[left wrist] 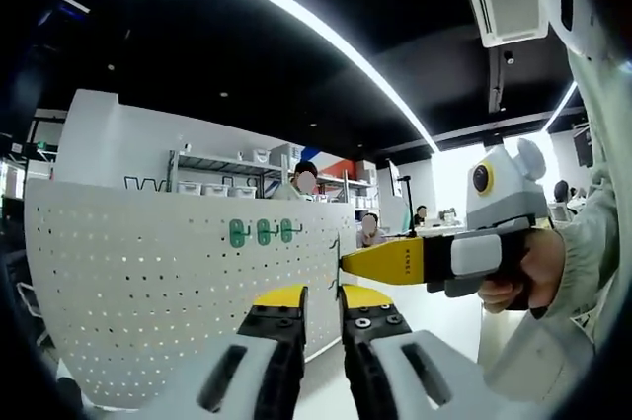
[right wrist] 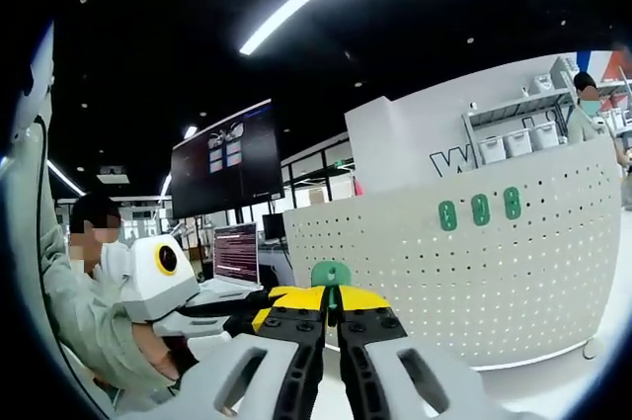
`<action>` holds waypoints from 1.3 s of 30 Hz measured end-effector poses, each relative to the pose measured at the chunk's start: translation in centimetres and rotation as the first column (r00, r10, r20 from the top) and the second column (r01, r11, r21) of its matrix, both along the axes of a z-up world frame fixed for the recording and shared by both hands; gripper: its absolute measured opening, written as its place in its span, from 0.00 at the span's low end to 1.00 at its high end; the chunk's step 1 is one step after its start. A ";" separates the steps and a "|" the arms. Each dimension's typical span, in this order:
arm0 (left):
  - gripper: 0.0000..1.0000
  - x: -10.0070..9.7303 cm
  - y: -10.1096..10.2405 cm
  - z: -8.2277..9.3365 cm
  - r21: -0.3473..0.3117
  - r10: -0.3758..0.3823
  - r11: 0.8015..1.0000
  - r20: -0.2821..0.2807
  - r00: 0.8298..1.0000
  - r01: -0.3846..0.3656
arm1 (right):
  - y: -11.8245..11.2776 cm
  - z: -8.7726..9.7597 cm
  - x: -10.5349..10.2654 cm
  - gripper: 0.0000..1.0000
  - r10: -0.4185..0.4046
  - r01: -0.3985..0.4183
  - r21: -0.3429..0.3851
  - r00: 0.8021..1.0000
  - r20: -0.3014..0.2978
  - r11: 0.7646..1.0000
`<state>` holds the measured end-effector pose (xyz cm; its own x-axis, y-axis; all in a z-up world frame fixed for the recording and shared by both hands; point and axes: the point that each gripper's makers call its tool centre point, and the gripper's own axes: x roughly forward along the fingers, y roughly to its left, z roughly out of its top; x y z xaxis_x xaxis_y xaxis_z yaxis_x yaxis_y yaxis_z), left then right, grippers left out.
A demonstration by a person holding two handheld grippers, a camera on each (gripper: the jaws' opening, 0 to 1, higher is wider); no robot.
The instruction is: Insert the hook assembly into the mounting plate slot until the hook locks in place.
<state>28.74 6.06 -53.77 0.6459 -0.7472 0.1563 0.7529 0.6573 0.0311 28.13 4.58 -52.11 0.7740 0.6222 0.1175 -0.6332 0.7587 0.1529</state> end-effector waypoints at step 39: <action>0.40 1.0 3.0 -1.8 0.036 0.117 0.993 -0.040 0.992 -0.115 | -6.0 -0.6 1.8 0.01 -0.156 0.157 -0.037 0.988 0.007 0.987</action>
<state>29.78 9.03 -55.59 0.7340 -0.6713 0.1029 0.6728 0.7394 0.0247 29.90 -1.41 -52.75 0.8617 0.4975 0.0995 -0.5068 0.8537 0.1202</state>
